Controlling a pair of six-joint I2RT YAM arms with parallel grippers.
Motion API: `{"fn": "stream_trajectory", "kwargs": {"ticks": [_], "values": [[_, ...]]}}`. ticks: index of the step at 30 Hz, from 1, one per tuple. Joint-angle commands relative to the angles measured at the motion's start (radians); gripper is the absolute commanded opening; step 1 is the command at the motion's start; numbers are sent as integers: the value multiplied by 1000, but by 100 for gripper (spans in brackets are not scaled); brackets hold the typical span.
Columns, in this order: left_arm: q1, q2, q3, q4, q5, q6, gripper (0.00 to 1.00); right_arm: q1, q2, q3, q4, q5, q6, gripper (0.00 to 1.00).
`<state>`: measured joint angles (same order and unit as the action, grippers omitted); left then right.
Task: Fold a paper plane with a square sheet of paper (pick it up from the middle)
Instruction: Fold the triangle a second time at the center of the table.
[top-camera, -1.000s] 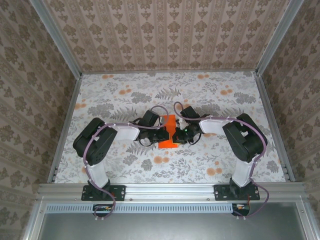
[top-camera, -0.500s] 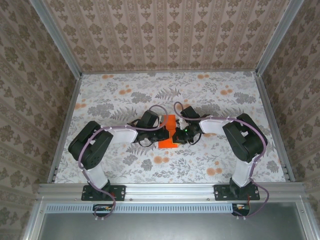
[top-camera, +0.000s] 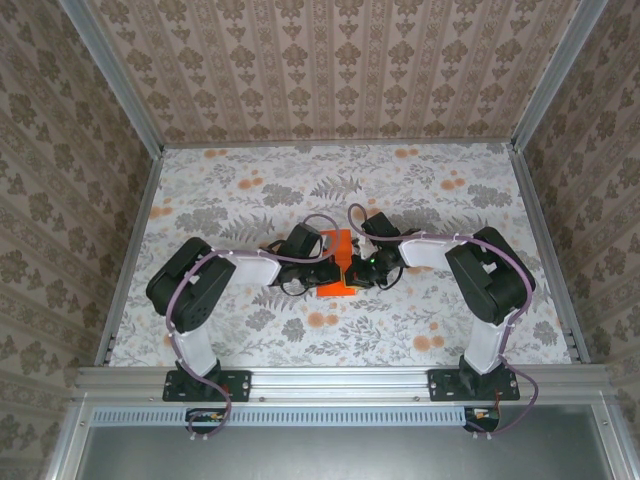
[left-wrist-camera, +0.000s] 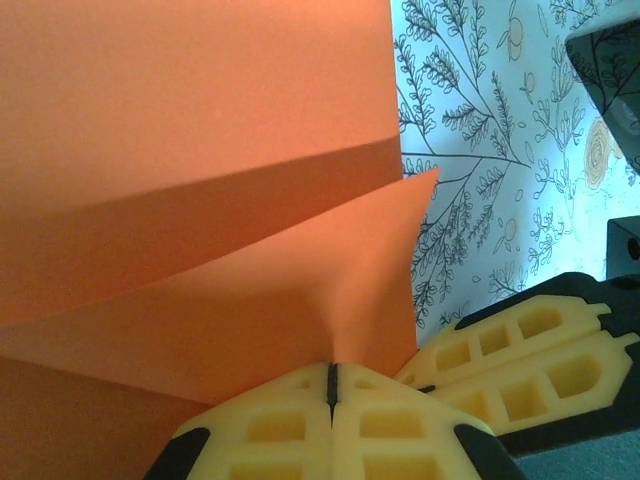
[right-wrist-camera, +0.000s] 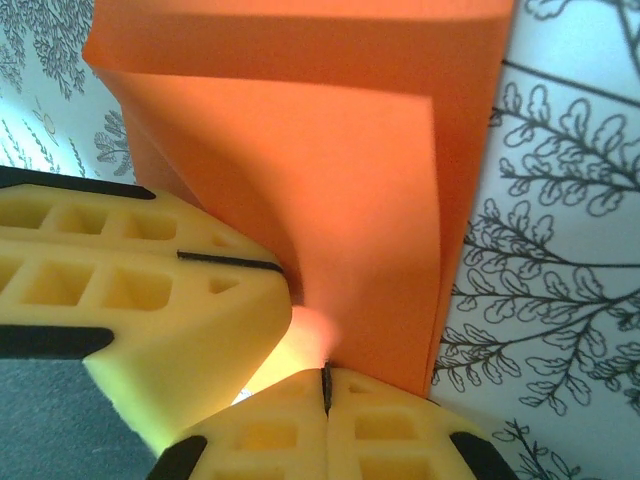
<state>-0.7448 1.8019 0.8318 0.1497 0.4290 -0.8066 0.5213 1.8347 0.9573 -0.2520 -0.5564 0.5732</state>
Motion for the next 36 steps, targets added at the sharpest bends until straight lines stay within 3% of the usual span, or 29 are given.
{"fn": "stream_trajectory", "kwargs": {"ticks": [1,6,15,23,29,36], "values": [[35,-7,-11,-93,-92,14,5,-1,41,-45,-108,78,-32,0],[121,-36,-29,-139,-127,20,4,-1,53,-68,-125,82,-56,0],[273,-38,20,-205,-21,125,3,-1,49,-92,-120,79,-58,0],[191,-121,33,-106,56,116,3,0,44,-74,-114,65,-48,0],[107,-41,55,-34,68,70,2,1,49,-78,-106,59,-43,0],[94,17,63,-57,22,65,1,2,43,-86,-103,62,-44,0]]}}
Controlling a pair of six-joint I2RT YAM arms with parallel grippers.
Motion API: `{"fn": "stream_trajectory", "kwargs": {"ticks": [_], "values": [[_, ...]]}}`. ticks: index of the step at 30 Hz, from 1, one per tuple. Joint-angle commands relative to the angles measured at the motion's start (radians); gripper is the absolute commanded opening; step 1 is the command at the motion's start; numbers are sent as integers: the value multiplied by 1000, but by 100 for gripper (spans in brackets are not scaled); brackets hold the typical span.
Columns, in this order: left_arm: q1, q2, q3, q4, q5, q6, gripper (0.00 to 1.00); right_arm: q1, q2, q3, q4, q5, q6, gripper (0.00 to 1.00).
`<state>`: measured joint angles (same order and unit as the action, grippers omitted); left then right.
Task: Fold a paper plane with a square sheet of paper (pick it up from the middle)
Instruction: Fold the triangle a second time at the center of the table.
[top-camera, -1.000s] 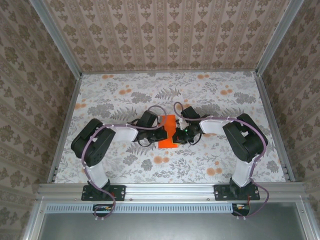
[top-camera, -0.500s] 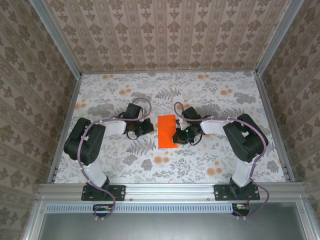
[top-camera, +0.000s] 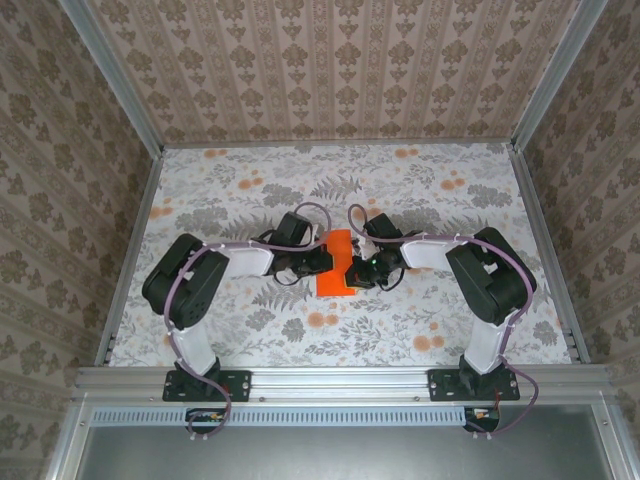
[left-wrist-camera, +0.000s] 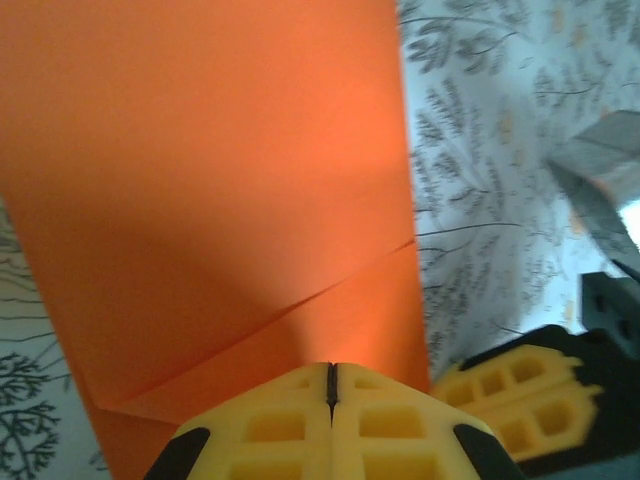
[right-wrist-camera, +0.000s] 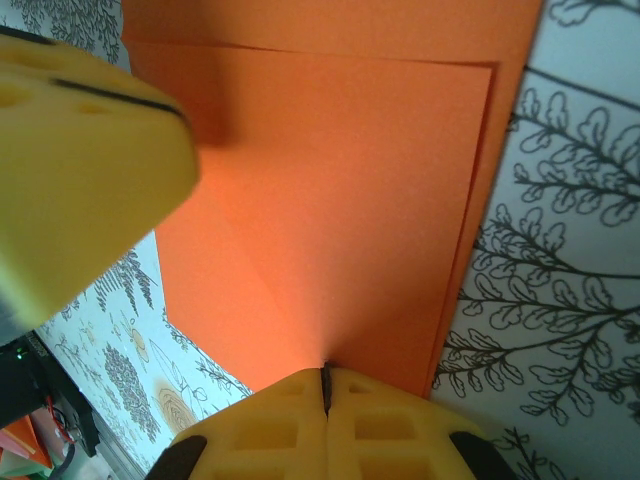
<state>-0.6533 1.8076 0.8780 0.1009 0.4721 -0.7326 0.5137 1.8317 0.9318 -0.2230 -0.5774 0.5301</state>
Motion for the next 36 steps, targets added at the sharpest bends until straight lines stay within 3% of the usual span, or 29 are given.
{"fn": "stream_trajectory", "kwargs": {"ticks": [1,8,13,21,28,36], "values": [[4,12,14,-17,-35,-4,1,9,48,-62,-132,83,-1,0],[68,-23,-48,-56,-116,23,0,9,44,-74,-133,85,-3,0],[130,-75,-69,-45,-75,37,0,9,41,-71,-130,85,-2,0],[50,-135,-46,18,-37,25,0,9,35,-55,-132,78,3,0],[-11,-42,-38,91,-23,-33,0,9,27,-49,-125,62,7,0],[-15,-1,-68,47,-62,-1,0,28,-44,26,-106,-3,8,0]]}}
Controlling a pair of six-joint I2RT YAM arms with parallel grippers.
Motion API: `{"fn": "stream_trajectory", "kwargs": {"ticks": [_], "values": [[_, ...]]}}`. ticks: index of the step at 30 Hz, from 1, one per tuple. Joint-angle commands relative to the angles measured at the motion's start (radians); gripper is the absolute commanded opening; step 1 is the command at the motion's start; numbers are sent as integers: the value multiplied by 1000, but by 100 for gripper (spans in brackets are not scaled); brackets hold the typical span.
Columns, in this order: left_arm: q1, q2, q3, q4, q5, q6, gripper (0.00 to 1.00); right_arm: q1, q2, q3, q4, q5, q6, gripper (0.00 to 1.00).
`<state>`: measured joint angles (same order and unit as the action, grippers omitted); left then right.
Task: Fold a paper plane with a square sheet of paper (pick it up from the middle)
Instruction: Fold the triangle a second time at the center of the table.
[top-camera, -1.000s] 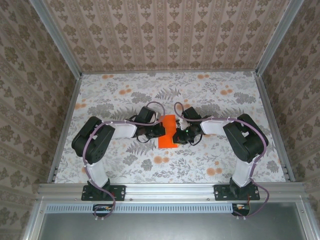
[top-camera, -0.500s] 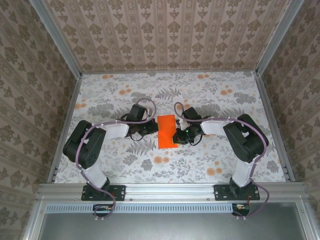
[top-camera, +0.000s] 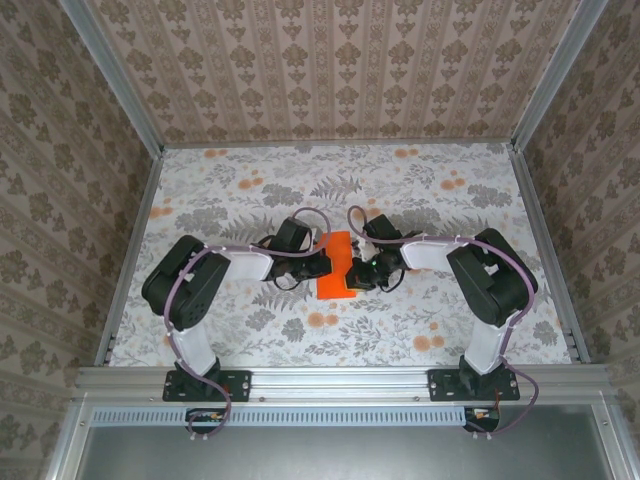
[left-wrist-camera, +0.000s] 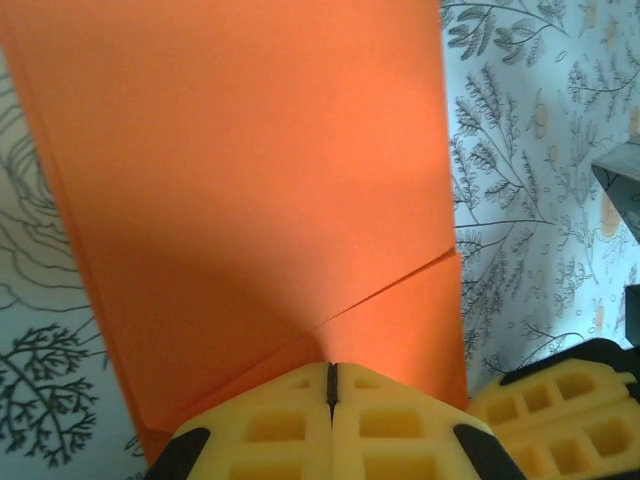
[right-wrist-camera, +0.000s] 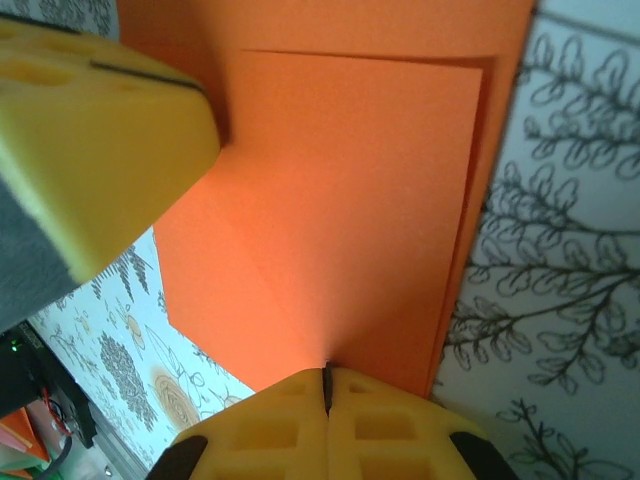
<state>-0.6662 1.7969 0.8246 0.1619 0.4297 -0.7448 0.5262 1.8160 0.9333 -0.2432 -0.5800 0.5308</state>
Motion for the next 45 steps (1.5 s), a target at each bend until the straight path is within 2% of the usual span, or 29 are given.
{"fn": "stream_trajectory", "kwargs": {"ticks": [1,11,17,26,32,34,38,41,45], "values": [[-3,9,-16,-20,-22,14,0,21,-30,34,-88,-5,4,0],[-4,3,-37,-45,-50,26,0,35,54,107,-75,23,21,0],[-3,4,-32,-111,-91,34,0,35,57,64,-79,46,13,0],[-1,15,-33,-132,-93,31,0,22,-95,-142,-84,58,12,0],[-2,-10,11,-123,-60,24,0,1,-220,-151,-32,72,66,1],[1,-30,46,-130,-40,8,6,-8,-253,-126,-18,100,85,8],[24,-74,98,-125,11,-64,28,-49,-255,-77,20,138,113,34],[49,-112,99,-120,23,-97,48,-69,-206,-25,43,116,94,43],[91,-169,61,-125,14,-122,67,-74,-103,56,44,52,18,45]]}}
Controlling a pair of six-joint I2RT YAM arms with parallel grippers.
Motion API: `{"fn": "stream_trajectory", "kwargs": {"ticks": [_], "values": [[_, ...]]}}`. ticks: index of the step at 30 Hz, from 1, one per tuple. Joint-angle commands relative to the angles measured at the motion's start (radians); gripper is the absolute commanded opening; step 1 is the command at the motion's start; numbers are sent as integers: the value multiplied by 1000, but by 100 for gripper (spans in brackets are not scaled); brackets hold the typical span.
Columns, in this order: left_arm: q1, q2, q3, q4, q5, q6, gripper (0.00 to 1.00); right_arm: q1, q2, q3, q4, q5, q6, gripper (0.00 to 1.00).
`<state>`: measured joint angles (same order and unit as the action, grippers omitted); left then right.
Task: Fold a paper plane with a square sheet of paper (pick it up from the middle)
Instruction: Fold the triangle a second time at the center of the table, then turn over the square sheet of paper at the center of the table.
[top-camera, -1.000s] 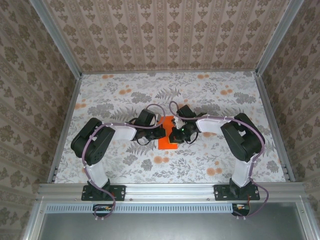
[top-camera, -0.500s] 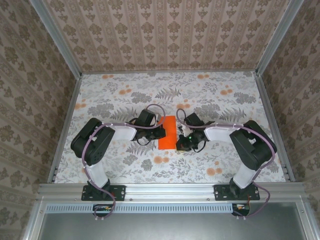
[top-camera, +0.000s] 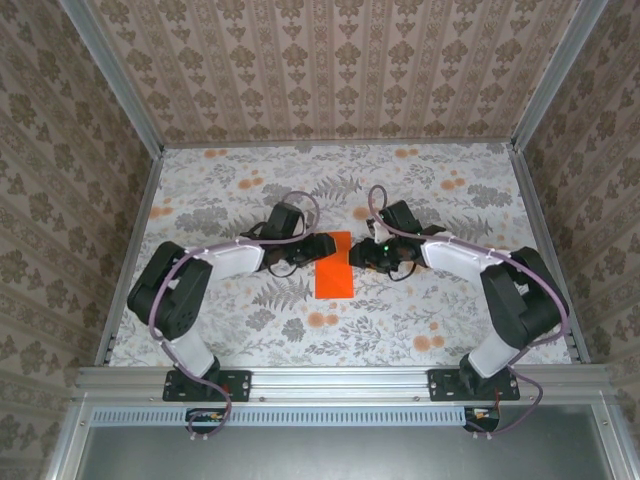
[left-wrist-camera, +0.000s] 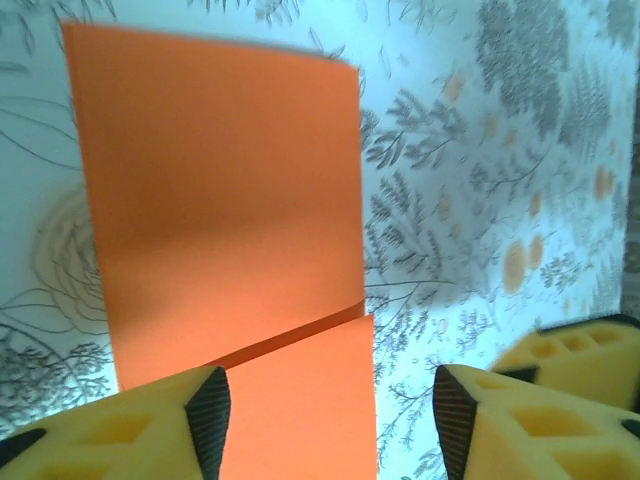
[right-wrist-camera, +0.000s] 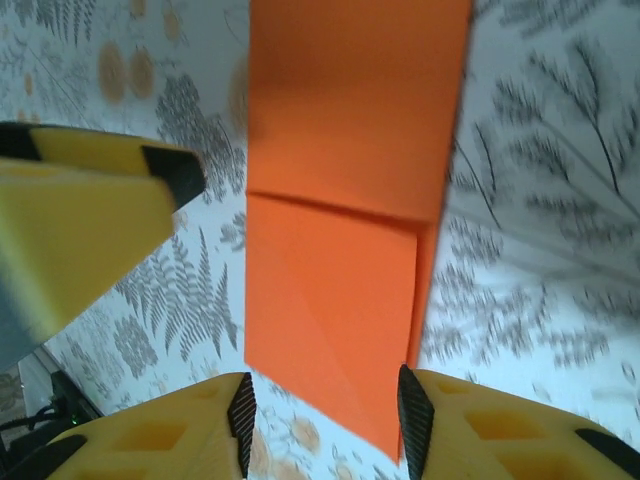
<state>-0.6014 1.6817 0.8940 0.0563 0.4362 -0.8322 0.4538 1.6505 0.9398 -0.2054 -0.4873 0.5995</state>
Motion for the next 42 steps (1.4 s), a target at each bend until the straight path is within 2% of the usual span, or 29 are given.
{"fn": "stream_trajectory", "kwargs": {"ticks": [1,4,10,19,26,31,37,42], "values": [[36,-67,-22,-19,3,-37,72,-4,83,64,3,-48,-68,46],[61,-107,-68,-17,-12,-36,84,-18,130,82,32,-80,-97,47],[78,-134,-116,-18,-18,-36,100,-38,215,161,-5,-128,-165,49],[74,-134,-140,17,-8,-64,100,-43,295,221,-53,-186,-244,48],[52,-140,-134,11,-23,-66,100,-42,306,216,-79,-201,-280,48],[42,-136,-135,11,-14,-71,100,-42,307,205,-86,-255,-280,46],[29,-134,-141,29,-9,-75,100,-44,276,180,-68,-250,-269,45],[21,-134,-144,33,-8,-77,100,-45,263,177,-62,-195,-277,44]]}}
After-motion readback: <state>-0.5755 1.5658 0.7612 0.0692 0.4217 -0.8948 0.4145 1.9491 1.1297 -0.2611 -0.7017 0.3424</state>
